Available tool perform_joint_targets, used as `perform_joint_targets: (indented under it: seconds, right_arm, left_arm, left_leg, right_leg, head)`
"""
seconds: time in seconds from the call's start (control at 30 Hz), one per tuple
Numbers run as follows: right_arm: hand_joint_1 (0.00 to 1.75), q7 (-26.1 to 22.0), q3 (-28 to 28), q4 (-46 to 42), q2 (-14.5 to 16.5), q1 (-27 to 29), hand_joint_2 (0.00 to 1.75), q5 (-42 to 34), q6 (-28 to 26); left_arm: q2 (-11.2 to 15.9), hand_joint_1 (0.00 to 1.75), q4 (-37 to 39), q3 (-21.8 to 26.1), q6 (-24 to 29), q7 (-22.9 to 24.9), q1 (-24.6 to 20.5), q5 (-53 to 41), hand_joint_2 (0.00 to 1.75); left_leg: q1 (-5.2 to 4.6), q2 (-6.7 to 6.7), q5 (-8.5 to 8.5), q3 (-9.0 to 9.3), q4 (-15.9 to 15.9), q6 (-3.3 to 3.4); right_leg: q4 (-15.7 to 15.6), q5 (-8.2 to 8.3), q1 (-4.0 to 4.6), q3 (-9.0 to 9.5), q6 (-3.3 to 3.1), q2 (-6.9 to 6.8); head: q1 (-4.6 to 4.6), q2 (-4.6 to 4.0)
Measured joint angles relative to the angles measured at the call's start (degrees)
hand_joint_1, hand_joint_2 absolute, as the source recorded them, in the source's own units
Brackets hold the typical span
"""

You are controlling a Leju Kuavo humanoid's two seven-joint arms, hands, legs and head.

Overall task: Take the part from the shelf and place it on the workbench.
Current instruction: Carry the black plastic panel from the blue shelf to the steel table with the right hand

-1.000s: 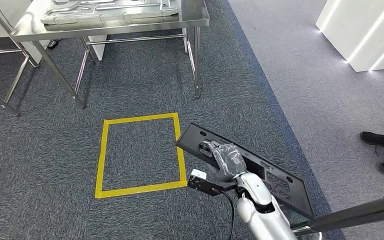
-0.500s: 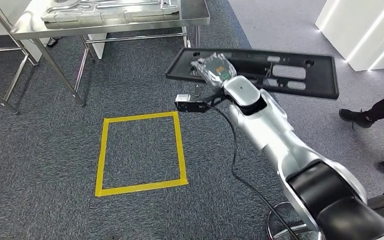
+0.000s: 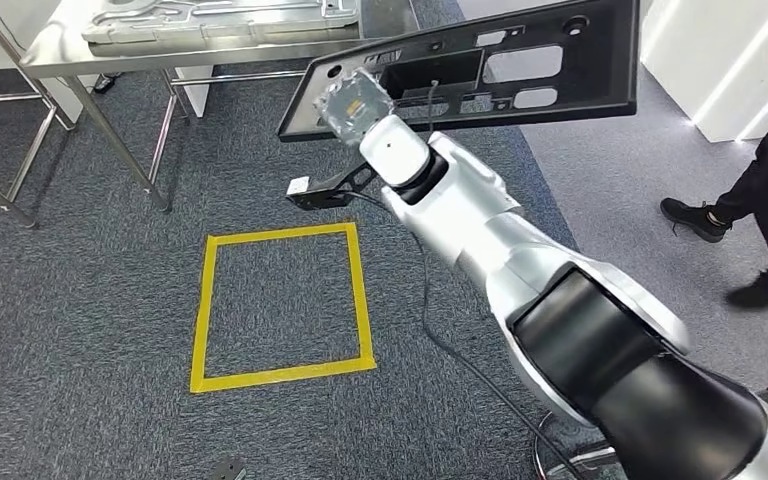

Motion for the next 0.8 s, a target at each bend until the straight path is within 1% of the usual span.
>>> perform_joint_targets:
  seconds: [0.1, 0.27, 0.43, 0.7, 0.8]
  right_arm:
    - [1.75, 1.43, 2.06, 1.43, 2.43, 0.05, 1.75, -0.07, 0.36]
    - [1.75, 3.84, 5.22, 1.88, 4.22, 0.35, 1.75, -3.72, 0.89]
    - [1.75, 5.08, 7.01, 2.35, 4.80, 0.46, 1.75, -6.46, 0.57]
    - [1.75, 6.13, 7.99, 4.52, 4.97, 0.24, 1.75, -5.64, -1.88]
    - [1.75, 9.98, 8.09, 5.23, 4.97, -0.28, 1.75, -4.86, -5.69]
  left_arm:
    - [-0.40, 0.00, 0.00, 0.00, -0.05, 0.25, -0.02, -0.33, 1.75]
    - [-1.02, 0.00, 0.00, 0.00, -0.06, 0.43, -0.02, -0.54, 1.75]
    - [-1.60, 0.00, 0.00, 0.02, 0.15, 0.44, 0.03, -0.52, 1.75]
    - [-2.22, 0.00, 0.00, 0.01, 0.57, 1.00, 0.00, -1.09, 1.75]
    - [-2.44, 0.00, 0.00, -0.02, 0.65, 1.19, -0.01, -1.63, 1.75]
  left_leg:
    - [0.00, -0.01, 0.00, -0.02, 0.00, 0.00]
    - [-0.01, -0.01, 0.00, -0.06, 0.02, 0.00]
    - [-0.02, -0.01, -0.01, -0.10, 0.08, 0.01]
    - [-0.02, -0.01, -0.01, -0.11, 0.13, 0.01]
    - [-0.02, -0.01, -0.01, -0.11, 0.14, 0.01]
  right_leg:
    - [0.00, 0.00, 0.00, -0.01, 0.00, -0.01]
    - [-0.01, 0.00, -0.01, -0.01, 0.00, -0.01]
    - [-0.01, 0.00, -0.01, -0.02, 0.01, -0.02]
    - [-0.02, 0.01, -0.01, -0.02, 0.02, -0.02]
    - [-0.02, 0.03, -0.01, -0.04, 0.04, -0.01]
  head:
    - [0.01, 0.00]
    - [0.01, -0.01]
    - [0.01, -0.01]
    - [0.01, -0.01]
    - [0.01, -0.01]
